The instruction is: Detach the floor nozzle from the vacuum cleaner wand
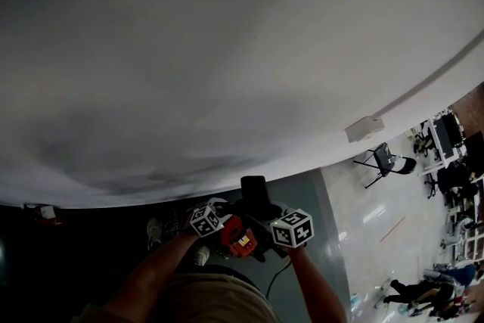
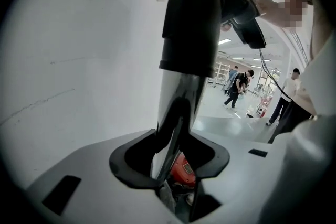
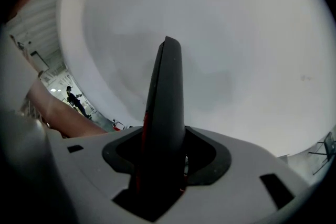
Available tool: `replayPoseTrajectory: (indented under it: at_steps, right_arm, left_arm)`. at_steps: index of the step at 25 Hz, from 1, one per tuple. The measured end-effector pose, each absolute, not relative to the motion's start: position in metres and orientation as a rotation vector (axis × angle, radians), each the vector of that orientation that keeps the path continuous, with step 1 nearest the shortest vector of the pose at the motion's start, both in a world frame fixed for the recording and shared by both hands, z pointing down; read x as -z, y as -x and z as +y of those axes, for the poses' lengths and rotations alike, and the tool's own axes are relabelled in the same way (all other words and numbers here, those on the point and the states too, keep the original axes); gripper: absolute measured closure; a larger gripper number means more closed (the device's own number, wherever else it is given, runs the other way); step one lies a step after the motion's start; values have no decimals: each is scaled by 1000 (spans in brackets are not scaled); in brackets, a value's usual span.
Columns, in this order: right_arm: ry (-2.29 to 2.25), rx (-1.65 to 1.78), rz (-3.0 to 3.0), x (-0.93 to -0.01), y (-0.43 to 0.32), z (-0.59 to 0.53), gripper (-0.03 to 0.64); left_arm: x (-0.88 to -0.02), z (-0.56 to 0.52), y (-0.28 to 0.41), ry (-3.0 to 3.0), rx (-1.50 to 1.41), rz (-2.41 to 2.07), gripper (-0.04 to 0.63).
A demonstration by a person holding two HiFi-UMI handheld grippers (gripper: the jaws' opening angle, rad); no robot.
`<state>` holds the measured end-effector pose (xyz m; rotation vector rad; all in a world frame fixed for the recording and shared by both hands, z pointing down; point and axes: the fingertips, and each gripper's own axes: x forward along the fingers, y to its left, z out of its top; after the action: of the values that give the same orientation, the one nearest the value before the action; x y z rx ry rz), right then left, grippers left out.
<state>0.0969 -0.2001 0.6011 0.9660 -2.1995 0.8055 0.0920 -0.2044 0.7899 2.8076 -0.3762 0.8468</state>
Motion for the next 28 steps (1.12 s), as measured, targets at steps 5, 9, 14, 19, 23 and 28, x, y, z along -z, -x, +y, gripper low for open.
replayPoseTrajectory:
  at_steps: [5,9,14,19,23,28]
  right_arm:
    - [-948,-795,-2212,-602,-113,-194,390]
    - [-972,-687,-2184,-598,-114,-190,390]
    - [-1002,-694,-2186,-597,-127,-201,391]
    - [-958,-622,-2167,-595,-139,-202,391]
    - [-881,-553,-2147,-597,-146,-194,391]
    - [-821,-517,-2141,-594,-157,-184,391]
  left_arm:
    - [-789,-199,-103,-2829,-857,-343,434]
    - [-791,-198,-111,-2839,-876,-312,434]
    - [-793,-204,-118,-2839,-908,-301,436]
    - [-791,-201,-126,-2855,-950,-243,437]
    - [-793,-195,-134,-2874,-966,-184,437]
    - [-790,-184,-139,-2910,-995,-91,437]
